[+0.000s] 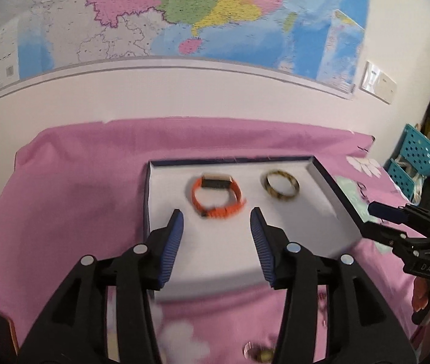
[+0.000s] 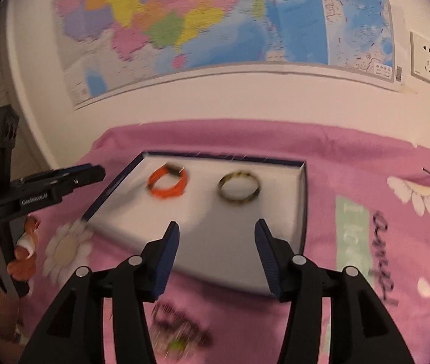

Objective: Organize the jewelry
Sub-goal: 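Grasp the clear crystal bead bracelet with the right gripper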

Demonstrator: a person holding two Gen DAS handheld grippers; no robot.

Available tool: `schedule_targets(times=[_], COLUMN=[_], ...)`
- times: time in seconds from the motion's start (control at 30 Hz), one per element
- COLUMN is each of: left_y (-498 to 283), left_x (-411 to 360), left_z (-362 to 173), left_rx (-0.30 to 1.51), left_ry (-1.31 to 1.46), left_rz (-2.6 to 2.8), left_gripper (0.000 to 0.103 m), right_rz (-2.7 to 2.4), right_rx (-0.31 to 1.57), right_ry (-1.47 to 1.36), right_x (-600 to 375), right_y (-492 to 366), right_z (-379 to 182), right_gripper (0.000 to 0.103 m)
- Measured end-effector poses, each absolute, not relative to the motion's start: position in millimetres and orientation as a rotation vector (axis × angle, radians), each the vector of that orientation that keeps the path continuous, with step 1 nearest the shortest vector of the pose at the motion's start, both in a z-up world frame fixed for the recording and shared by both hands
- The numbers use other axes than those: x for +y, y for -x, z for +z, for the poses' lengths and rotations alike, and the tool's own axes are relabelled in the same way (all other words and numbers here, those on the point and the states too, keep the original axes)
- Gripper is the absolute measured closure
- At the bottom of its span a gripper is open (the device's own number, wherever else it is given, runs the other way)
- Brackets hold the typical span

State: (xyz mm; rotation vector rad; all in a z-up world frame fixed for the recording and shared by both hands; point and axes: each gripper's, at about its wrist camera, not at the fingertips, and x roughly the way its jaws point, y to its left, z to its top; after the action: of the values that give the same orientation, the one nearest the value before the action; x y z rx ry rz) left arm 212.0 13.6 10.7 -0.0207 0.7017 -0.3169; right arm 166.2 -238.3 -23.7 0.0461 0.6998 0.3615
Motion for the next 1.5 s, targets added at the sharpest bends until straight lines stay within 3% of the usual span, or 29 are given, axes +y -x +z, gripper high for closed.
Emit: schedule_targets(times=[0.4, 0.97, 1.23, 1.27, 1.5], left_y=[-128, -93, -93, -93, -92], left_x=[19, 10, 7, 7, 5], left_z=[-32, -52, -54, -54, -53], left_rx=[0.727, 0.736, 0.747, 0.747, 0.747], left_ry=[-0.058, -0.120, -0.120, -0.121, -0.127], left_rz=[-0.326, -0.324, -0.335, -0.335, -0.347], left_gripper=[0.053, 0.053, 0.053, 0.053, 0.053], right_rz=[0.397, 0.317, 0.341, 0.347, 0.367], right_rx=[0.757, 0.788, 0.775, 0.770, 0.753], right_ry=[0.019, 0.043, 0.000, -0.006, -0.079], right_x=[-209, -194, -202, -204, -220], right_y=[-94, -98, -94, -93, -91], right_z=[-63, -81, -77, -75, -65], right_gripper=[0.055, 0.082, 0.084, 0.095, 0.096])
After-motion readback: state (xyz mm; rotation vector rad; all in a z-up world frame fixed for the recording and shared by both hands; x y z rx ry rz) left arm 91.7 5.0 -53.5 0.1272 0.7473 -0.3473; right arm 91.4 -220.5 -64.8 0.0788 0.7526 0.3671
